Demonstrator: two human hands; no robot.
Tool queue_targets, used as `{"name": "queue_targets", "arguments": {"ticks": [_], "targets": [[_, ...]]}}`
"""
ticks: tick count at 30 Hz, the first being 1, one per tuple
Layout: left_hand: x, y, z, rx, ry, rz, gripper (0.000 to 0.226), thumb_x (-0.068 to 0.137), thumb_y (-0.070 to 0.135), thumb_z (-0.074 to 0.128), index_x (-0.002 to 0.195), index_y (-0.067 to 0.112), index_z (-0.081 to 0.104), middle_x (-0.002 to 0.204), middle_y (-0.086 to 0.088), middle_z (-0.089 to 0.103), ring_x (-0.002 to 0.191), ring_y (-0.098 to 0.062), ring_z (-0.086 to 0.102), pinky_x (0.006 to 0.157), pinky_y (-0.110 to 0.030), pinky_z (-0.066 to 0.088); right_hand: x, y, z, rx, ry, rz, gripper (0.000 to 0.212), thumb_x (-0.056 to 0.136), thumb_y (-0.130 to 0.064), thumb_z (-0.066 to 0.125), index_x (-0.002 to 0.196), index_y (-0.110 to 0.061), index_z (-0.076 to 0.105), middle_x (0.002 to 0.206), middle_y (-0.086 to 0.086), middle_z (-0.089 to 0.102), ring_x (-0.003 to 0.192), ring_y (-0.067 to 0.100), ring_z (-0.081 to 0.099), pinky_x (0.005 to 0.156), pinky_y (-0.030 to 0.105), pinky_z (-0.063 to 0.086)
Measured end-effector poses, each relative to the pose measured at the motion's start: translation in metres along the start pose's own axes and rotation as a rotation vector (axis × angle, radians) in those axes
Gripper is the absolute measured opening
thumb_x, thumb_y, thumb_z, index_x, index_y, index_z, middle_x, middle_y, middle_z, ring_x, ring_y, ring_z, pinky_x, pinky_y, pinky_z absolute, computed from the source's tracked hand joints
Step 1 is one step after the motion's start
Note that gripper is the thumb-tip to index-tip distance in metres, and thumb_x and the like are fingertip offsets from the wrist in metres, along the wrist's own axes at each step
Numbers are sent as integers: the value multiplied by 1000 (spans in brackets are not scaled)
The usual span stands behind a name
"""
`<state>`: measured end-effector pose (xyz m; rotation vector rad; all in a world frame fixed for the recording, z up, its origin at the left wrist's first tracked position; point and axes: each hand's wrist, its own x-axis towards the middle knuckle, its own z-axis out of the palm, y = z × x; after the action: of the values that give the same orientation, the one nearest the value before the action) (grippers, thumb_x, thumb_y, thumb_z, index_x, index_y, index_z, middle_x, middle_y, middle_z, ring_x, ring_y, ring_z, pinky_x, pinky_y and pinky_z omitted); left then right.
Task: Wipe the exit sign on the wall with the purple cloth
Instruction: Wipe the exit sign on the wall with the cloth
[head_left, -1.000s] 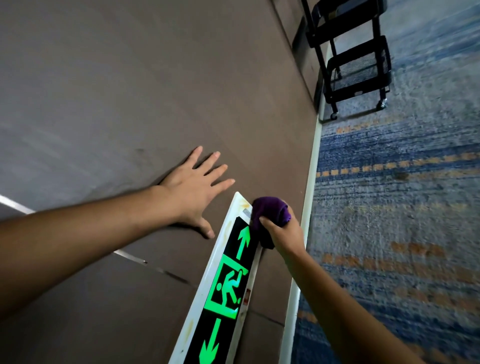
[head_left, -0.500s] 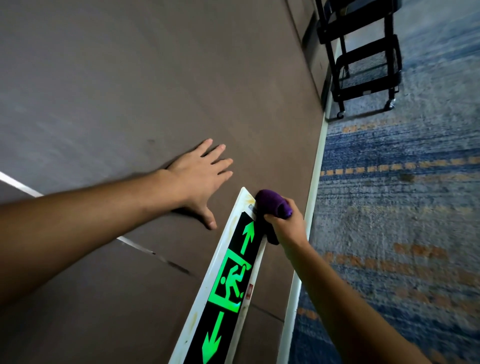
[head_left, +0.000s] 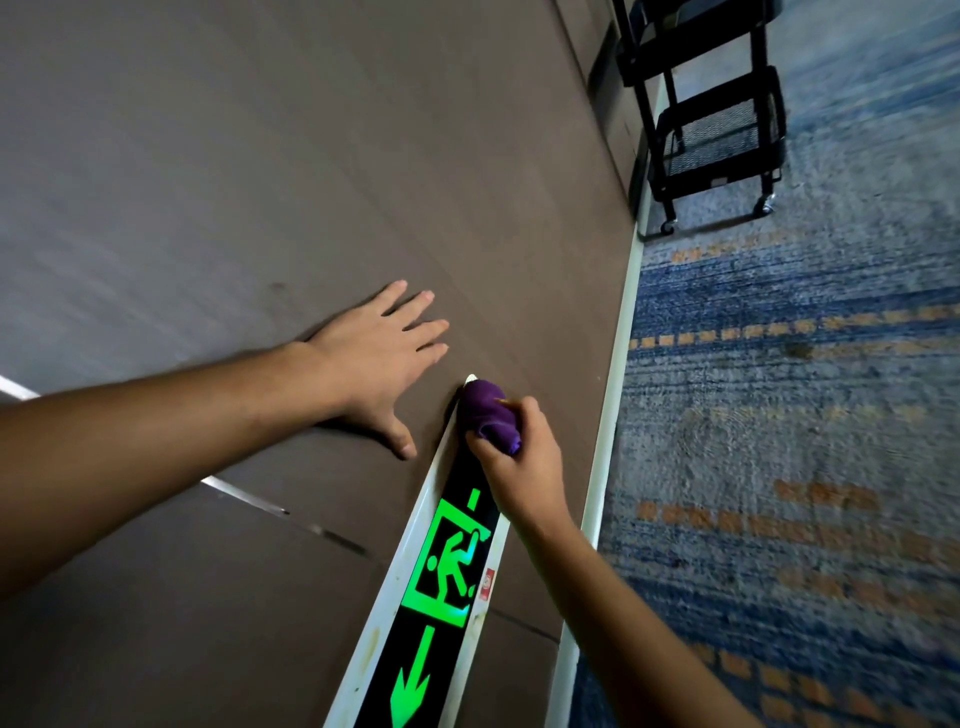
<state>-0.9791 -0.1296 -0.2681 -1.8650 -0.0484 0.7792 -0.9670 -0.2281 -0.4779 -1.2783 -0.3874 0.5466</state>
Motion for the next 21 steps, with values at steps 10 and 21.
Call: {"name": "queue_targets", "arguments": {"ticks": [10, 21], "targets": [[0, 2, -5, -13, -7, 18, 128, 68, 98, 40, 163, 17, 12, 172, -8, 4, 157, -37, -7, 125, -57, -5, 15, -3, -23, 31, 74, 13, 65, 80, -10, 75, 139, -32, 57, 127, -5, 65, 113, 18, 65, 101, 47, 57], [0, -1, -2, -42, 5, 13, 127, 67, 98, 40, 163, 18, 15, 172, -6, 7, 157, -35, -6, 124, -56, -6, 40, 8, -8, -11, -17, -65, 40, 98, -44, 61, 137, -50, 57, 148, -6, 56, 133, 17, 55, 115, 45, 44]]}}
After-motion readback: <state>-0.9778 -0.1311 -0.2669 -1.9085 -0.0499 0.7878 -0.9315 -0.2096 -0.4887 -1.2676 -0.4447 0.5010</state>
